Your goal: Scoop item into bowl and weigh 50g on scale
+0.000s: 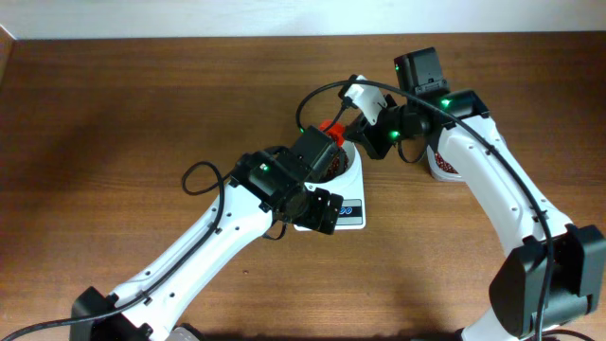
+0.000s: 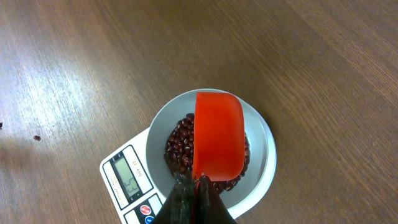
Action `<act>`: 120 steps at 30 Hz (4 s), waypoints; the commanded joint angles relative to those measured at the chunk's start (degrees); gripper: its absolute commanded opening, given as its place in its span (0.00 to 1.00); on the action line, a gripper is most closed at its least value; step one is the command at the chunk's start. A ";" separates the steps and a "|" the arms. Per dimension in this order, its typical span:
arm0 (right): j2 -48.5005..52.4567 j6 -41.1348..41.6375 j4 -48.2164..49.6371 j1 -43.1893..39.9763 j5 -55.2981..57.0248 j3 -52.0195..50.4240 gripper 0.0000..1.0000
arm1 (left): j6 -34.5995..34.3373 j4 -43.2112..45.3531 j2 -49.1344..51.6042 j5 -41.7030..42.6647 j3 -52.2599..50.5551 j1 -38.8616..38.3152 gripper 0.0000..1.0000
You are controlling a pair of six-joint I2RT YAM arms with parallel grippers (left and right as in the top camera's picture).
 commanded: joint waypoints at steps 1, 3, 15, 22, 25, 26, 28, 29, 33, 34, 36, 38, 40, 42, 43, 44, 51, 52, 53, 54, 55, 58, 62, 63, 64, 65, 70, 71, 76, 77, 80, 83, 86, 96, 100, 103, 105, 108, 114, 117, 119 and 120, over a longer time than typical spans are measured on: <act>-1.42 1.88 0.11 -0.26 -1.44 1.07 0.04 | 0.52 0.07 -1.11 0.42 -0.31 -0.07 0.99; -1.42 5.53 0.15 -0.28 -1.46 1.07 0.04 | 0.52 0.07 -1.11 0.42 -0.31 -0.07 0.99; -1.07 22.71 0.15 -10.67 -21.27 1.05 0.04 | 0.52 0.07 -1.11 0.42 -0.31 -0.07 0.99; -1.07 23.63 -5.70 -25.22 -28.02 1.05 0.04 | 0.52 0.07 -1.11 0.42 -0.31 -0.07 0.99; -1.07 23.43 -7.54 -32.76 -25.46 1.05 0.04 | 0.52 0.07 -1.11 0.42 -0.31 -0.07 0.99; -1.07 23.43 -8.35 -34.18 -23.17 1.05 0.04 | 0.52 0.07 -1.11 0.42 -0.31 -0.07 0.99; -1.07 23.45 -11.13 -37.18 -13.29 1.05 0.04 | 0.52 0.07 -1.11 0.42 -0.31 -0.07 0.99; -1.07 23.50 -13.35 -38.18 -4.98 1.05 0.04 | 0.52 0.07 -1.11 0.42 -0.31 -0.07 0.99; -1.07 26.84 -16.87 -37.09 14.91 1.05 0.04 | 0.52 0.07 -1.11 0.42 -0.31 -0.07 0.99; -1.07 27.56 -16.44 -35.93 18.40 1.07 0.04 | 0.52 0.07 -1.11 0.42 -0.31 -0.07 0.99; -1.07 27.56 -15.69 -33.07 24.15 1.07 0.04 | 0.52 0.07 -1.11 0.42 -0.31 -0.07 0.99; -1.07 27.52 -14.38 -29.29 30.51 1.07 0.04 | 0.52 0.07 -1.11 0.42 -0.31 -0.07 0.99; -1.07 27.47 -13.55 -24.55 39.82 1.07 0.04 | 0.52 0.07 -1.11 0.42 -0.31 -0.07 0.99; -1.07 27.30 -13.55 -21.07 48.89 1.07 0.04 | 0.52 0.07 -1.11 0.42 -0.31 -0.07 0.99; -1.07 27.30 -13.22 -19.28 52.63 1.07 0.04 | 0.52 0.07 -1.11 0.42 -0.31 -0.07 0.99; -1.07 27.28 -12.90 -18.36 53.07 1.07 0.04 | 0.52 0.07 -1.11 0.42 -0.31 -0.07 0.99; -1.09 27.30 -12.33 -17.81 52.78 1.09 0.04 | 0.52 0.07 -1.11 0.42 -0.31 -0.07 0.99; -1.09 27.30 -12.50 -17.81 51.84 1.44 0.04 | 0.52 0.07 -1.11 0.42 -0.31 -0.07 0.99; -1.09 27.30 -13.00 -17.84 47.56 3.23 0.04 | 0.52 0.07 -1.11 0.42 -0.31 -0.07 0.99; -1.09 27.26 -13.51 -17.81 44.87 4.83 0.04 | 0.52 0.07 -1.11 0.42 -0.31 -0.07 0.99; -1.09 26.82 -14.36 -17.81 41.03 7.32 0.04 | 0.52 0.07 -1.11 0.42 -0.31 -0.07 0.99; -1.09 25.33 -17.73 -17.70 22.21 15.78 0.04 | 0.52 0.07 -1.11 0.42 -0.31 -0.07 0.99; -0.96 25.33 -17.22 -17.33 -0.46 16.90 0.04 | 0.52 0.04 -1.11 0.42 -0.31 -0.07 0.99; -0.96 25.03 -17.33 -16.55 0.00 16.85 0.04 | 0.52 0.07 -1.11 0.42 -0.31 -0.07 0.99; -0.96 23.41 -17.31 -15.78 0.07 16.79 0.04 | 0.52 0.07 -1.11 0.42 -0.31 -0.07 0.99; -0.96 21.64 -17.20 -15.02 0.07 16.79 0.04 | 0.52 0.07 -1.11 0.42 -0.31 -0.07 0.99; -0.81 2.34 -12.50 -10.08 0.07 16.70 0.04 | 0.52 0.07 -1.11 0.42 -0.31 -0.07 0.99; -0.76 -2.16 -11.47 -9.42 0.09 16.70 0.04 | 0.52 0.07 -1.11 0.42 -0.31 -0.07 0.99; -0.74 -6.40 -11.67 -8.37 0.04 16.70 0.05 | 0.52 0.07 -1.11 0.42 -0.31 -0.07 0.99; -0.68 -6.38 -12.87 -8.39 0.02 16.57 0.04 | 0.52 0.07 -1.11 0.42 -0.31 -0.07 0.99; -0.11 -4.87 -15.98 -7.04 -3.06 16.13 0.04 | 0.52 0.07 -1.11 0.42 -0.31 -0.07 0.99; 0.22 -4.02 -15.82 -3.96 -3.10 14.64 0.04 | 0.52 0.07 -1.11 0.42 -0.31 -0.07 0.99; 1.62 -3.63 -15.85 -1.01 -2.38 14.27 0.04 | 0.52 0.04 -1.11 0.42 -0.31 -0.07 0.99; 11.04 -3.63 -14.12 1.40 1.64 14.27 0.04 | 0.52 0.07 -1.11 0.42 -0.31 -0.07 0.99; 12.39 -3.65 -13.81 1.38 3.58 14.27 0.04 | 0.52 0.07 -1.11 0.42 -0.31 -0.07 0.99; 13.09 -3.65 -13.79 1.38 4.00 14.27 0.04 | 0.52 0.07 -1.11 0.42 -0.31 -0.07 0.99; 13.51 -3.67 -13.77 1.38 4.00 14.16 0.04 | 0.52 0.07 -1.11 0.42 -0.31 -0.07 0.99; 14.82 -3.85 -13.55 1.38 4.04 14.10 0.04 | 0.52 0.07 -1.11 0.42 -0.31 -0.07 0.99; 16.63 -3.85 -12.74 1.38 5.07 14.10 0.04 | 0.52 0.07 -1.11 0.42 -0.31 -0.07 0.99; 16.63 -3.82 -12.96 1.42 5.03 13.60 0.04 | 0.52 0.07 -1.11 0.42 -0.31 -0.07 0.99; 16.63 -3.80 -12.94 1.42 5.01 12.55 0.04 | 0.52 0.07 -1.11 0.42 -0.31 -0.07 0.99; 16.63 -3.58 -12.96 1.42 4.98 11.78 0.04 | 0.52 0.07 -1.11 0.42 -0.31 -0.07 0.99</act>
